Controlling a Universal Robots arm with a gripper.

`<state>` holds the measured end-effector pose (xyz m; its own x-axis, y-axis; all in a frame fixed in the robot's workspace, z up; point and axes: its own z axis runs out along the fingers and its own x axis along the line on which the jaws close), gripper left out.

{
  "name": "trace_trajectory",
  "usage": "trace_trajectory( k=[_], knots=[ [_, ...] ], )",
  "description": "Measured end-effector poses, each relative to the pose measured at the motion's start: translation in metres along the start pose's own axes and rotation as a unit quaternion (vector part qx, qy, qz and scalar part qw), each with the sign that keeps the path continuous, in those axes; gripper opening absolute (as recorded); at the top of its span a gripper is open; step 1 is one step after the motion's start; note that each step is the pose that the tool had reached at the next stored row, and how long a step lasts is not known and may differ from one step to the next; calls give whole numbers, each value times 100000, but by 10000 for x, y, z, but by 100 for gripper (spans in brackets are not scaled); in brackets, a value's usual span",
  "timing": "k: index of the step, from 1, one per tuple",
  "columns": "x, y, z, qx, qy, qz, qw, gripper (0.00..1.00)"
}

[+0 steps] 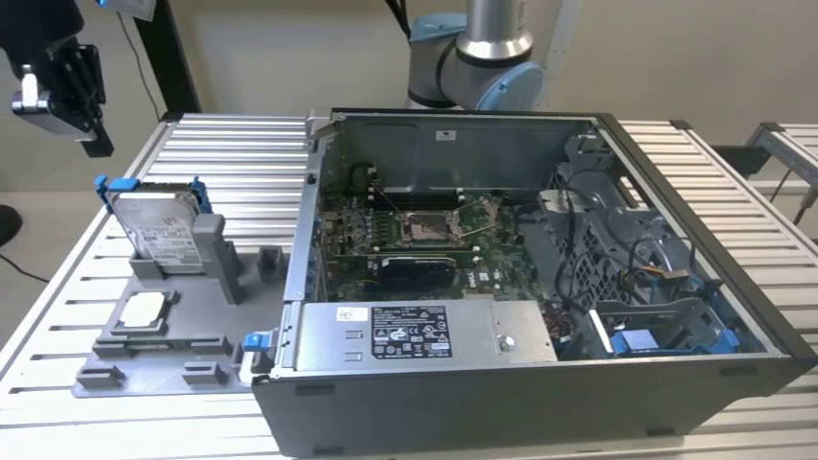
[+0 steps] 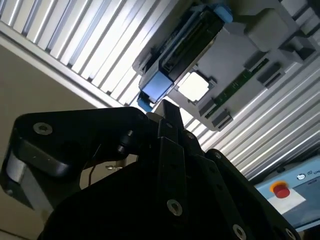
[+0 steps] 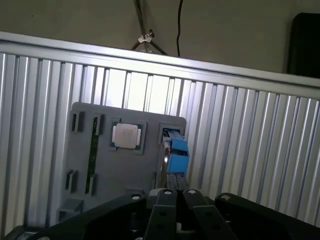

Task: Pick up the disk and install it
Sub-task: 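Pick up the disk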

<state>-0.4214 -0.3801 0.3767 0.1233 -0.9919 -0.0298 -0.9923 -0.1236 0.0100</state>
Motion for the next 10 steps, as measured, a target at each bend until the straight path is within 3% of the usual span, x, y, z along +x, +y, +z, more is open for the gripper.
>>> trace_trajectory(
  k=[2,5,10],
  knots=[
    [0,0,16,-122,-20,516,99999,0],
    [1,-1,33,-577,-86,1319,99990,0],
    [1,-1,34,-576,-86,1314,99990,0]
  ],
)
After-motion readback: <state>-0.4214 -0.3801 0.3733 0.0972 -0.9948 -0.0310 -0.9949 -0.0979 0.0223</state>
